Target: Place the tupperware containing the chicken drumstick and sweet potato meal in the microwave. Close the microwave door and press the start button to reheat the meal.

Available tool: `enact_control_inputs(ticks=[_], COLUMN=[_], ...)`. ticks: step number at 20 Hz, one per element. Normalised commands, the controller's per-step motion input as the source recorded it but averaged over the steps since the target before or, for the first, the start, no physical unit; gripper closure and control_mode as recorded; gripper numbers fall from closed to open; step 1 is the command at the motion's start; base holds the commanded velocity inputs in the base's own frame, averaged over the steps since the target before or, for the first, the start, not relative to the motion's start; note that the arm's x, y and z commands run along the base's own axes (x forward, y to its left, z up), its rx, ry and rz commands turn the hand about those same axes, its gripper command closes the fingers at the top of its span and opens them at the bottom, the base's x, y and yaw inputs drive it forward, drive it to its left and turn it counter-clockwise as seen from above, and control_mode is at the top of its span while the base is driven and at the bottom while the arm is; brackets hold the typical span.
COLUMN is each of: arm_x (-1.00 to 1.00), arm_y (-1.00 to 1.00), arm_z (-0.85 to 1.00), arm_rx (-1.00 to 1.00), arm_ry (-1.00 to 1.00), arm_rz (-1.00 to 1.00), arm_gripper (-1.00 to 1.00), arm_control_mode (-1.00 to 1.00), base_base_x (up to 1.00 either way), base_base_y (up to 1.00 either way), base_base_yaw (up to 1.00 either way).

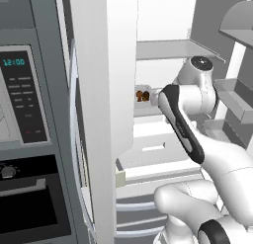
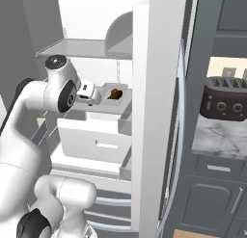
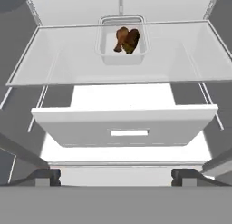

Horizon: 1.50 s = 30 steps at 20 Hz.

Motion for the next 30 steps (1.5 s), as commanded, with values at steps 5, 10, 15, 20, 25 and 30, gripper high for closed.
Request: enact_control_inputs(ticks=[5,10,15,20,25,30], arm_x=[0.09,0.21,0.31,0.35,0.4,0.59], arm_y=[-0.14,-0.35,-0.11,0.0,0.0,0.07], arm_z=[-0.12,0.0,0.0,-0.02,-0.17,-0.26], arm_rx=[0.0,0.12,0.21,0.13,0.01,0.0], arm_ry=[-0.01,0.03,0.04,0.0,0.0,0.0], arm_rz=[-0.21,-0.15,-0.05,0.0,-0.01,-0.02], arm_gripper=[-1.0,-1.0,-1.0,-1.0,-1.0,-1.0], arm_control_mode=[-1.0,-1.0,-1.0,-1.0,-1.0,-1.0], base_base_x=[0.0,0.0,0.0,0.0,0.0,0.0], base_base_y=[0.0,0.0,0.0,0.0,0.0,0.0], base_base_yaw=[0.0,0.0,0.0,0.0,0.0,0.0])
